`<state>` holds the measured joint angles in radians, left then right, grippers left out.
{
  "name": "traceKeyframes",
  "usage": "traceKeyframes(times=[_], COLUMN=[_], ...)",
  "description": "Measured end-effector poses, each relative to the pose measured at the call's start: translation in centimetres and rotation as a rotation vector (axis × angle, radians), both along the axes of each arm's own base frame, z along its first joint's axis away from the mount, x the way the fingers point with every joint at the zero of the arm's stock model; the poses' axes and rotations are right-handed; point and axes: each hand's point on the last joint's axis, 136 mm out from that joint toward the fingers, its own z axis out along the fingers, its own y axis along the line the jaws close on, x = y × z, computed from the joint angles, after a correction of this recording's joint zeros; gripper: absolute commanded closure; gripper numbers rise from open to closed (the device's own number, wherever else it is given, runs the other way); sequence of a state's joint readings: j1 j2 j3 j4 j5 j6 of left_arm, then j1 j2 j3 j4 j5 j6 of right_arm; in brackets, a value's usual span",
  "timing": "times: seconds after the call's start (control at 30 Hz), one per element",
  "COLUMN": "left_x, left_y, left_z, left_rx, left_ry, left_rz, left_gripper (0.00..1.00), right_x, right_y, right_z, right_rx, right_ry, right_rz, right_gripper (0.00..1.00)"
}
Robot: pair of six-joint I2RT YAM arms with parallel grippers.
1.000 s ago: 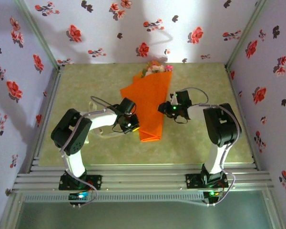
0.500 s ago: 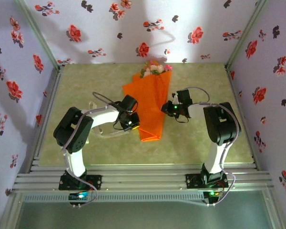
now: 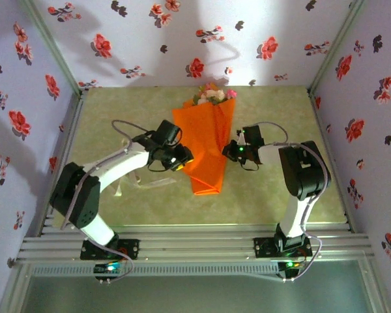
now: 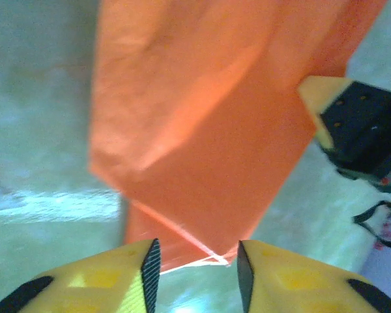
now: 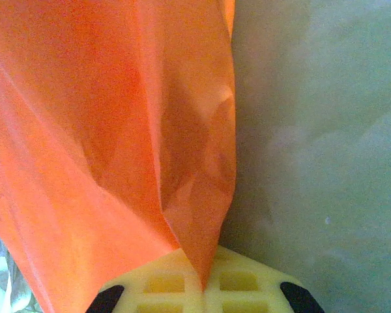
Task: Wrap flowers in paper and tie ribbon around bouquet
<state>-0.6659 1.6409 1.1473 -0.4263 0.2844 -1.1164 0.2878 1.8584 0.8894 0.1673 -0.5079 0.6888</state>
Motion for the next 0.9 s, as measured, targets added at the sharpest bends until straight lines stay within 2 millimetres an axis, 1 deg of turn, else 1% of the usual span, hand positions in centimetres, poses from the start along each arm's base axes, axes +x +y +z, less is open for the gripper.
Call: traceKeyframes(times=[0.07, 0.17, 0.23, 0.27, 0.33, 0.37, 0.4, 0.47, 0.53, 0.6, 0.67, 0.7, 0.73, 0.77, 0.8, 0.9], left_x=[0.7, 1.3, 1.1, 1.0, 0.6, 0.6, 0.7, 1.0, 0.9, 0.9, 1.0, 1.0, 1.0, 1.0, 1.0, 1.2], left_y=[-1.3, -2.9, -3.4, -3.5, -3.6, -3.7, -3.9, -4.0, -4.0, -4.0, -4.0, -4.0, -4.0, -4.0, -4.0, -4.1], left_z=[-1.3, -4.4, -6.5, -7.3, -8.7, -9.1, -8.9, -8.9, -8.9, -9.0, -8.9, -8.9, -8.9, -8.9, -8.9, -8.9], left_rx=[-0.039, -0.062, -0.050, -0.041, -0.020, -0.017, -0.022, -0.022, -0.020, -0.017, -0.013, -0.010, -0.007, -0.003, -0.002, 0.002], left_ry=[0.029, 0.090, 0.128, 0.143, 0.167, 0.176, 0.172, 0.161, 0.159, 0.156, 0.153, 0.152, 0.152, 0.152, 0.152, 0.144], left_rz=[0.018, 0.042, 0.048, 0.048, 0.043, 0.040, 0.034, 0.026, 0.020, 0.015, 0.009, 0.005, 0.003, -0.001, -0.003, -0.010], left_gripper=[0.73, 0.76, 0.78, 0.78, 0.80, 0.80, 0.81, 0.81, 0.81, 0.81, 0.81, 0.81, 0.81, 0.81, 0.81, 0.82], right_x=[-0.1, -0.3, -0.3, -0.3, -0.3, -0.3, -0.3, -0.1, 0.8, 2.4, 4.1, 4.7, 5.2, 5.7, 6.0, 6.4], right_y=[0.0, -0.1, -0.1, -0.1, -0.1, -0.1, -0.2, -0.4, -0.7, -0.8, -0.8, -0.9, -0.9, -1.0, -1.0, -1.0], right_z=[0.1, 0.3, 0.5, 0.6, 0.6, 0.6, 0.6, 0.7, 0.9, 1.0, 1.1, 1.1, 1.0, 0.9, 0.7, 0.5], right_rx=[0.002, 0.003, 0.004, 0.005, 0.005, 0.004, 0.005, 0.008, 0.011, 0.014, 0.017, 0.018, 0.020, 0.024, 0.028, 0.047], right_ry=[-0.001, -0.004, -0.008, -0.010, -0.011, -0.013, -0.014, -0.013, -0.016, -0.024, -0.038, -0.042, -0.043, -0.042, -0.041, -0.026], right_rz=[-0.001, -0.001, -0.001, -0.001, 0.000, 0.002, 0.002, -0.003, -0.013, -0.025, -0.034, -0.040, -0.045, -0.051, -0.052, -0.058], right_gripper=[1.00, 1.00, 1.00, 0.98, 0.81, 0.72, 0.67, 0.62, 0.60, 0.63, 0.69, 0.74, 0.82, 0.95, 1.00, 1.00])
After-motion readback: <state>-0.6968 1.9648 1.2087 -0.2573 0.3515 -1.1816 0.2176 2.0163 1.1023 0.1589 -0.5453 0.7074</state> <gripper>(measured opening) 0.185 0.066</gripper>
